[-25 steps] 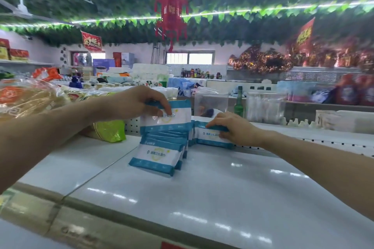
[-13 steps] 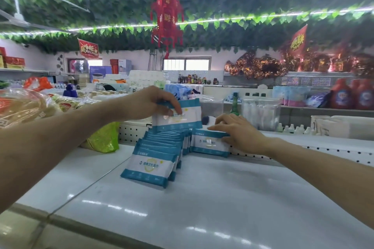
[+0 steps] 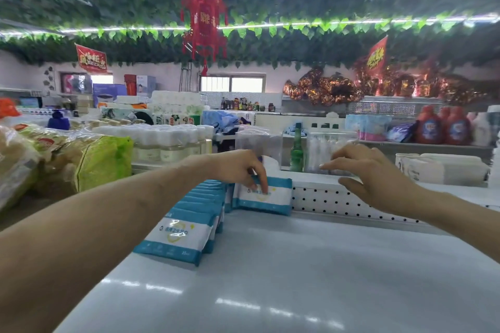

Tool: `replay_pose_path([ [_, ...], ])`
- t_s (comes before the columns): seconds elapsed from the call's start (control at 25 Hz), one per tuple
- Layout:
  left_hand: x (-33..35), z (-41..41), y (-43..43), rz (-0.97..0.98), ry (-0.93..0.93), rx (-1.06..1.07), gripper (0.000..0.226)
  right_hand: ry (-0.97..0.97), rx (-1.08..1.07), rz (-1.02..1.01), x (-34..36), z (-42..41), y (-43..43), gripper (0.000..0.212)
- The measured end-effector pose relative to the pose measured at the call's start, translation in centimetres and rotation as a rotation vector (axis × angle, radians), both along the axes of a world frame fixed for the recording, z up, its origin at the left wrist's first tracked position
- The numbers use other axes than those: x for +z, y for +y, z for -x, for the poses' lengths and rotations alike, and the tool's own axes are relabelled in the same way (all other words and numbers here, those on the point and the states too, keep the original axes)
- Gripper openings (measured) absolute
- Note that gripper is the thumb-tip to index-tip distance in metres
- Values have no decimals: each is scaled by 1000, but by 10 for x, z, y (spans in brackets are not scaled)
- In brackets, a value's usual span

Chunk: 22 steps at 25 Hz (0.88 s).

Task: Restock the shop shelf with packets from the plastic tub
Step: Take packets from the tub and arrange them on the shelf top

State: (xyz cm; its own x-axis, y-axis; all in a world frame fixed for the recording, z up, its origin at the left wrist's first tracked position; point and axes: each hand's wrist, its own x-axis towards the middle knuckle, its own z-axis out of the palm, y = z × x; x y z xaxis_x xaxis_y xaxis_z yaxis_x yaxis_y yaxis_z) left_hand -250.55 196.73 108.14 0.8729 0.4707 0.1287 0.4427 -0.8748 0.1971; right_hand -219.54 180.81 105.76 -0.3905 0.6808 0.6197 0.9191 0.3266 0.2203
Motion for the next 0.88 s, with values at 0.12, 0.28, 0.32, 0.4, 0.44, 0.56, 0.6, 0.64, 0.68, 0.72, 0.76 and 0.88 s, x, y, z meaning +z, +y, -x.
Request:
replay_pose_path([
  [0.12, -9, -1, 2, 4, 21, 0, 31, -6, -2, 20, 0, -1, -2, 43],
  [0.28, -16, -8, 3, -63, 87, -18, 50, -20, 18, 19, 1, 8, -4, 41],
  [0.32, -17, -10, 4, -97, 107, -19, 56, -23, 23, 20, 1, 9, -5, 41],
  [0.4, -19, -14, 4, -159, 141, -20, 63, -25, 25, 31, 1, 12, -7, 39],
  [0.44, -19, -16, 5, -175, 155, -19, 65, -26, 23, 35, 1, 13, -8, 39],
  [0.56, -18, -16, 2, -198, 177, -12, 68, -36, 30, 38, 2, 18, -13, 37],
  [0.6, -16, -14, 0, -208, 172, -9, 67, -42, 38, 40, 2, 20, -15, 36],
  [0.64, -13, -10, -3, -204, 151, -3, 66, -47, 46, 42, 3, 24, -15, 35],
  [0.68, -7, -3, -7, -189, 114, 4, 64, -52, 55, 43, 6, 29, -16, 35],
  [0.72, 0, 9, -12, -173, 72, 14, 61, -54, 67, 46, 8, 38, -15, 34],
  [0.76, 7, 24, -19, -162, 29, 29, 58, -56, 84, 51, 11, 50, -13, 34],
  [0.88, 28, 88, -51, -170, -104, 126, 52, -56, 204, 73, 22, 109, 0, 29],
])
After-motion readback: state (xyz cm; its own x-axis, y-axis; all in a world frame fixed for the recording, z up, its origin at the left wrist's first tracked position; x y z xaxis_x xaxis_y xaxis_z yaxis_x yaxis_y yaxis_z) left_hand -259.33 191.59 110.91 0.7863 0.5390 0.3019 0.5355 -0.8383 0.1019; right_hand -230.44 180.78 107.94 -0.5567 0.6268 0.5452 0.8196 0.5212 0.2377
